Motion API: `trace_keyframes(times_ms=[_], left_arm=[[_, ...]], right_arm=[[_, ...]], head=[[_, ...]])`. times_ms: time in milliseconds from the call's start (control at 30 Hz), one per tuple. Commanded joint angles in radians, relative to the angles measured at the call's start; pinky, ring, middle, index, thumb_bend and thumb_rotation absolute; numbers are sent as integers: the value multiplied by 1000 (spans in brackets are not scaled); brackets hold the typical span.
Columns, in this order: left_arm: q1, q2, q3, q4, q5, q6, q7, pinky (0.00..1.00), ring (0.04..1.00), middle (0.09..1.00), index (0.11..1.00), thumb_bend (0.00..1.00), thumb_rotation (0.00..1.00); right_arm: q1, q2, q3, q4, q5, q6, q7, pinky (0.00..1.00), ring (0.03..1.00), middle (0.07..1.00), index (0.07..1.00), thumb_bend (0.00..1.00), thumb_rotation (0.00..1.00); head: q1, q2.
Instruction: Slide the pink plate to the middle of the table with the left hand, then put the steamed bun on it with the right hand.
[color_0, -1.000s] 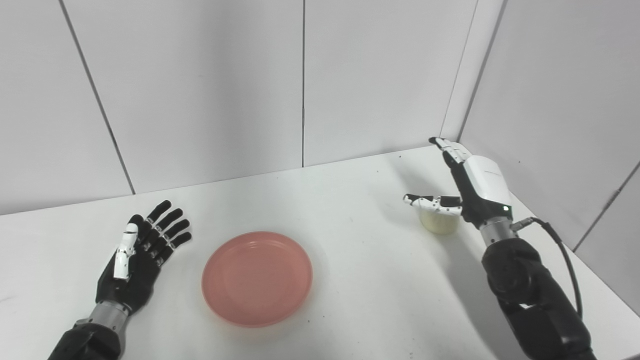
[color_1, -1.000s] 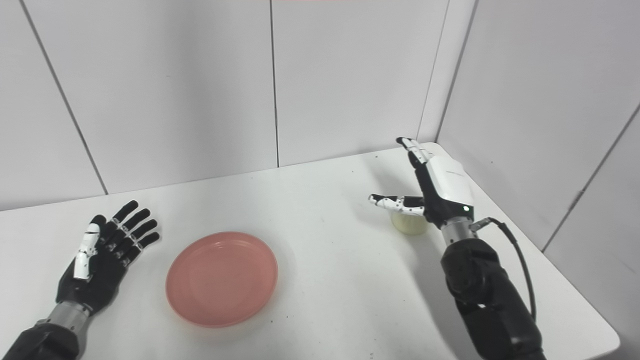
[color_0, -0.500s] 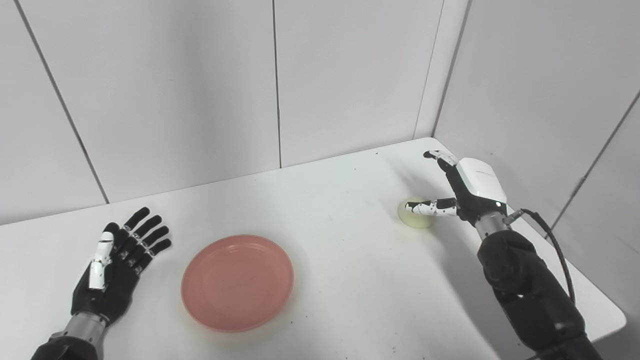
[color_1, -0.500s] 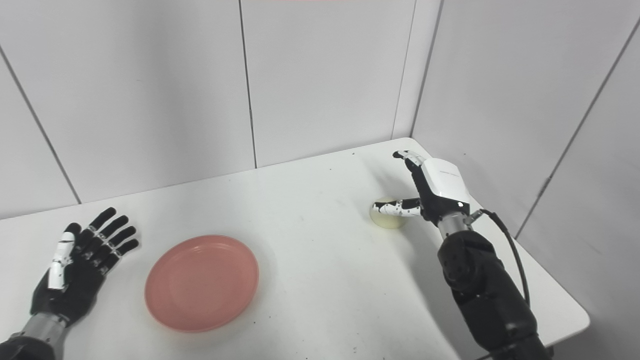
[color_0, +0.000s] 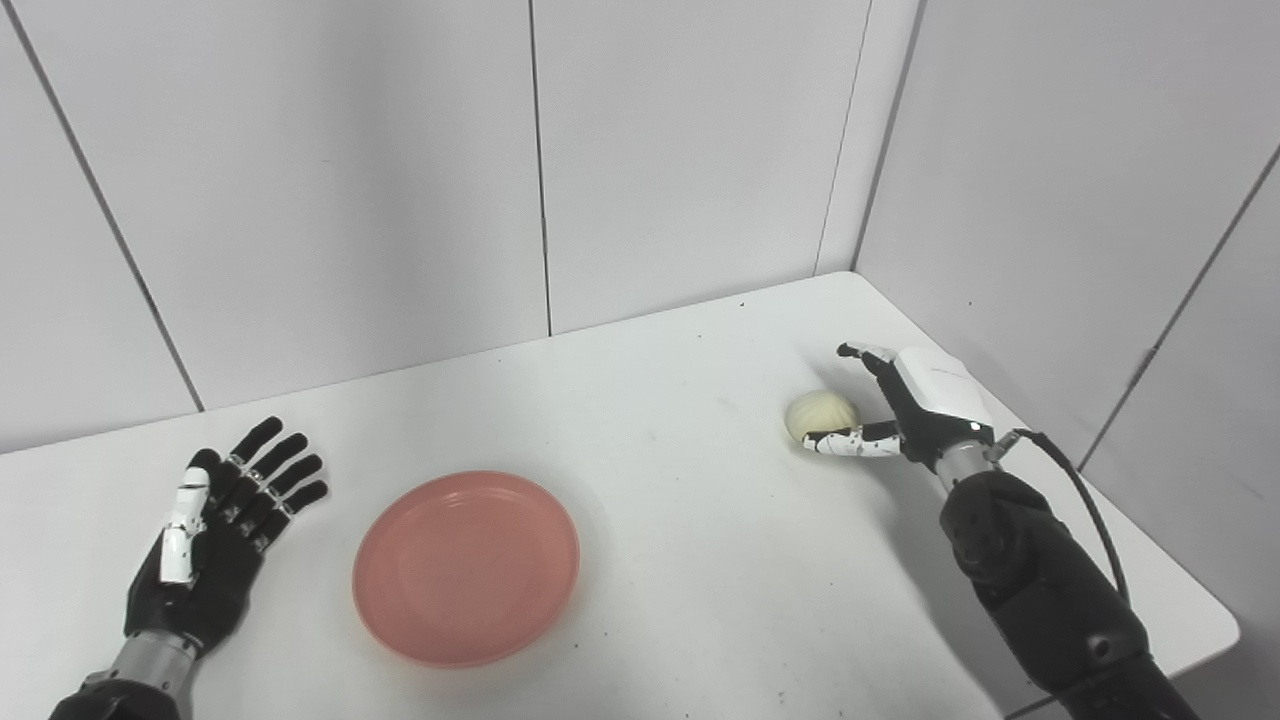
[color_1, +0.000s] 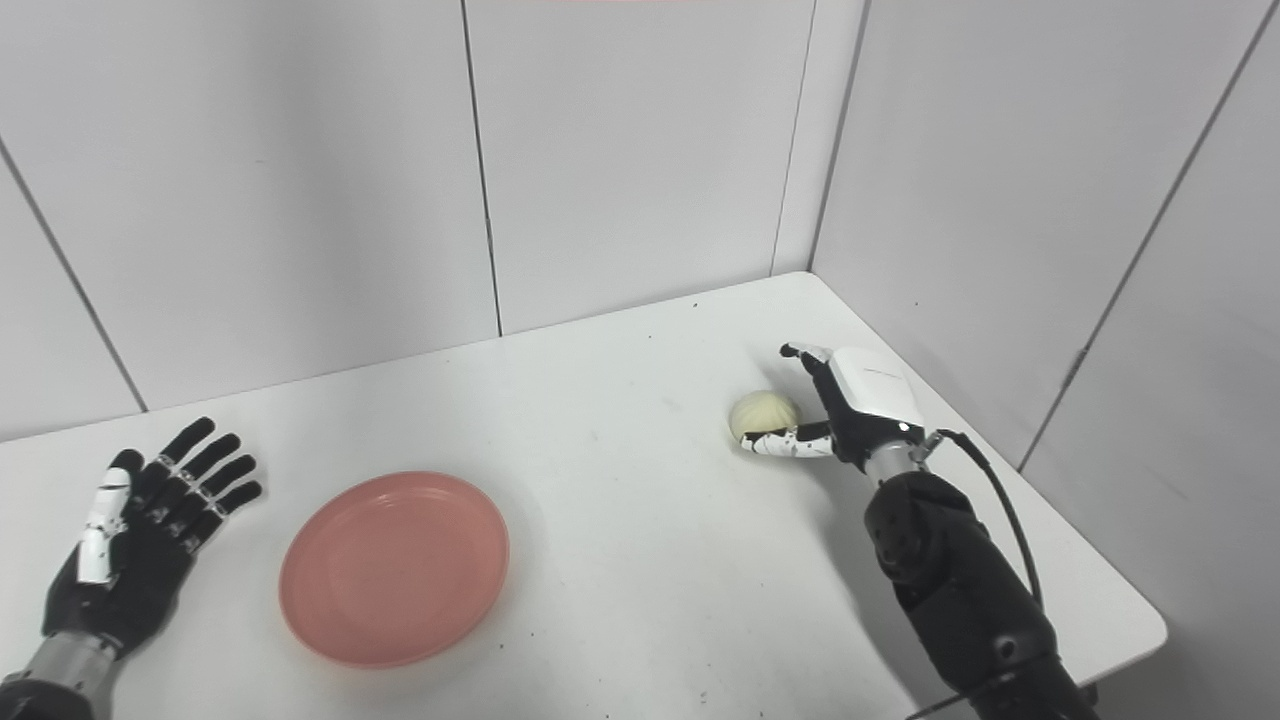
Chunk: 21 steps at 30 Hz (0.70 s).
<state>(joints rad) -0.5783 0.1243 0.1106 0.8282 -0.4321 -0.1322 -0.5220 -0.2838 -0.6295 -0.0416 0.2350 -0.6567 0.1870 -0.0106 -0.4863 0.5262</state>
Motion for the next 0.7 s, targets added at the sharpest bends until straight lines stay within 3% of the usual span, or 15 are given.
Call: trace_keyframes(times_ms=[0, 67, 667], left_arm=[[171, 76, 27, 120, 17, 32, -10, 763, 799, 826, 824, 507, 907], [175, 75, 26, 108, 18, 38, -8, 763, 799, 827, 825, 510, 901], [196, 74, 25, 47, 22, 73, 1, 771, 804, 833, 830, 506, 914]], right_arm=[[-71, -27, 5, -6, -4, 2, -15, 708, 832, 855, 827, 858, 502], [-79, -24, 12, 12, 4, 2, -14, 721, 837, 859, 832, 875, 539], [-136, -14, 55, 114, 56, -25, -14, 699, 820, 866, 841, 859, 497]], head=[[2, 3], [3, 7], [10, 26]])
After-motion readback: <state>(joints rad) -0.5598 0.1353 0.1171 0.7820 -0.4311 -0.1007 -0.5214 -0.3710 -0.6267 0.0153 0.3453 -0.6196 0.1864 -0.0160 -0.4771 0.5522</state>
